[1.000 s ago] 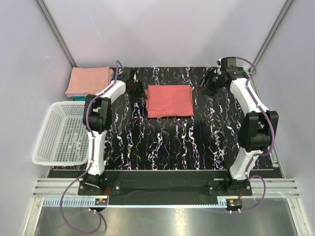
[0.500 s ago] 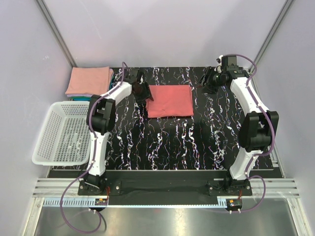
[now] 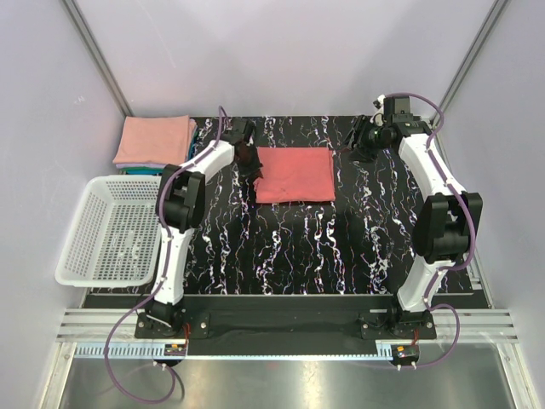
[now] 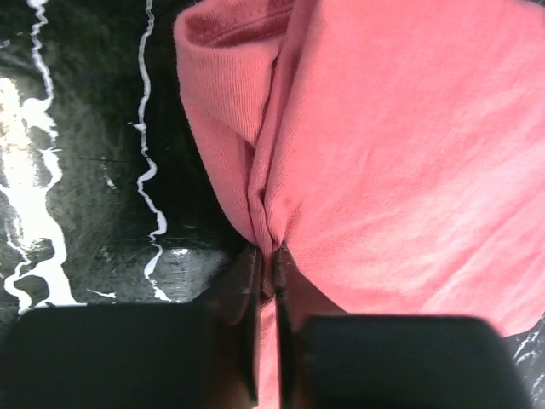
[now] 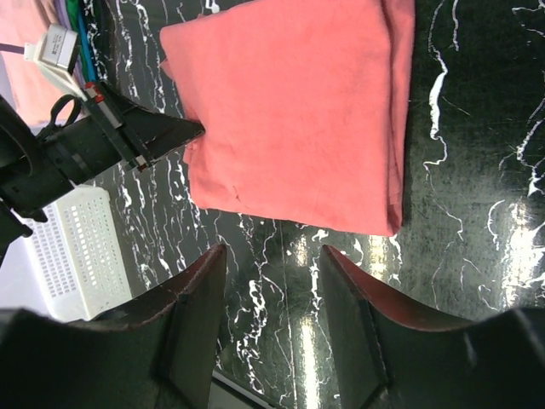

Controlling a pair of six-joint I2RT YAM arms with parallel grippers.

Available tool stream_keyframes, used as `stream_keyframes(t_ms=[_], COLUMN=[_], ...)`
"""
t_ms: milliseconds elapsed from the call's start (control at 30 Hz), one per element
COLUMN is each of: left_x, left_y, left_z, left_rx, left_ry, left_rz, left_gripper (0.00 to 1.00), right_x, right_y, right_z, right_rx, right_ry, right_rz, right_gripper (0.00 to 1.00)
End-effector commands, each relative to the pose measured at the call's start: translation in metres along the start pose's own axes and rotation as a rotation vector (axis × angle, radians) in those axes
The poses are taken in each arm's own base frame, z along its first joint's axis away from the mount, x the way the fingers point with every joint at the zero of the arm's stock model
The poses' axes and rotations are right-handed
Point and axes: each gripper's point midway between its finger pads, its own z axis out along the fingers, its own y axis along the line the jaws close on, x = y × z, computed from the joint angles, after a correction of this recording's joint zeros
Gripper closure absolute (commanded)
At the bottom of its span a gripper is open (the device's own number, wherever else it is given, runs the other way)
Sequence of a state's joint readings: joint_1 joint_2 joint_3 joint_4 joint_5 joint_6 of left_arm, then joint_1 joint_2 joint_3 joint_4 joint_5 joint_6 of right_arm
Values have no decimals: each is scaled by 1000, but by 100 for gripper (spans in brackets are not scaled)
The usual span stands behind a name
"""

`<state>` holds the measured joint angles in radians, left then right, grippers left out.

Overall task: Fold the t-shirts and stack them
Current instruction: Fold the tshirt, then neatly place the folded tshirt to the corner

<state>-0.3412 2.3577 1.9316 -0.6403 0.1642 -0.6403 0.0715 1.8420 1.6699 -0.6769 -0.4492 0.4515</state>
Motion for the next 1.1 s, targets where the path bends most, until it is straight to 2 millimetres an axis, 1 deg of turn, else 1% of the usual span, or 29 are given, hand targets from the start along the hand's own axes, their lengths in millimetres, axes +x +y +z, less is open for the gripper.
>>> stream_keyframes(t_ms=[0, 33, 67, 100, 167, 200, 233, 267, 300, 367, 400, 467, 500, 533, 567, 633, 667, 700, 733, 767, 833, 867, 933, 967, 1000, 1033, 1067], left_x=[13, 9, -3, -12, -25, -41, -44, -53, -68, -81, -90, -104, -110, -119, -127, -139, -146, -151, -159, -166, -180, -188, -201, -208, -217, -221, -226], left_y=[14, 12, 5, 6, 7, 3, 5, 11, 14, 22, 24, 28, 31, 31, 37, 43, 52, 58, 60, 68, 74, 79, 84, 91, 91, 93, 98], left_z=[10, 5, -7, -14, -28, -40, -48, -54, -68, -83, -96, -109, -115, -124, -130, -144, -151, -157, -169, -176, -192, -204, -216, -223, -230, -233, -236], left_rx=[-93, -92, -85, -106, -125, -116, -125, -150, -161, -184, -194, -208, -220, -225, -237, -262, -280, -305, -313, -326, -348, -357, -363, -368, -364, -366, -372], left_ry=[27, 15, -20, -52, -80, -118, -115, -138, -180, -216, -249, -292, -308, -331, -345, -377, -393, -411, -443, -462, -516, -548, -597, -616, -649, -666, -679], left_rz=[31, 46, 61, 74, 118, 124, 146, 151, 156, 187, 219, 244, 256, 281, 280, 293, 284, 278, 287, 282, 287, 282, 276, 262, 260, 257, 253], left_gripper=[100, 100, 100, 100, 100, 100, 100, 100, 100, 100, 100, 100, 100, 100, 100, 100, 100, 100, 100, 100, 100, 100, 100, 100, 100, 100, 100], right_x=[-15, -16, -17, -20, -22, -25, -26, -28, -31, -35, -35, -37, -37, -37, -39, -40, -43, -43, -44, -46, -47, -51, -51, -54, -53, -55, -58], right_y=[16, 17, 18, 20, 25, 28, 29, 33, 35, 40, 40, 43, 42, 42, 44, 42, 43, 41, 40, 42, 40, 42, 39, 43, 40, 37, 40], right_z=[-8, -9, -9, -9, -9, -10, -9, -10, -9, -7, -5, -1, 5, 7, 9, 17, 18, 24, 27, 29, 36, 36, 44, 44, 50, 52, 53], right_rx=[-60, -65, -69, -81, -96, -106, -112, -125, -135, -163, -168, -196, -200, -207, -220, -227, -237, -237, -240, -251, -258, -267, -268, -276, -272, -269, -275], right_ry=[-48, -51, -56, -64, -68, -80, -80, -86, -94, -101, -98, -100, -94, -93, -96, -88, -94, -85, -84, -88, -79, -86, -75, -78, -69, -70, -73], right_rz=[-35, -33, -21, -22, -9, -9, -6, -1, -2, 6, 14, 29, 39, 44, 51, 61, 58, 65, 74, 71, 81, 79, 84, 78, 83, 83, 78], right_gripper=[45, 45, 45, 45, 45, 45, 45, 45, 45, 45, 45, 46, 45, 46, 46, 46, 46, 46, 46, 46, 45, 46, 45, 45, 45, 46, 45])
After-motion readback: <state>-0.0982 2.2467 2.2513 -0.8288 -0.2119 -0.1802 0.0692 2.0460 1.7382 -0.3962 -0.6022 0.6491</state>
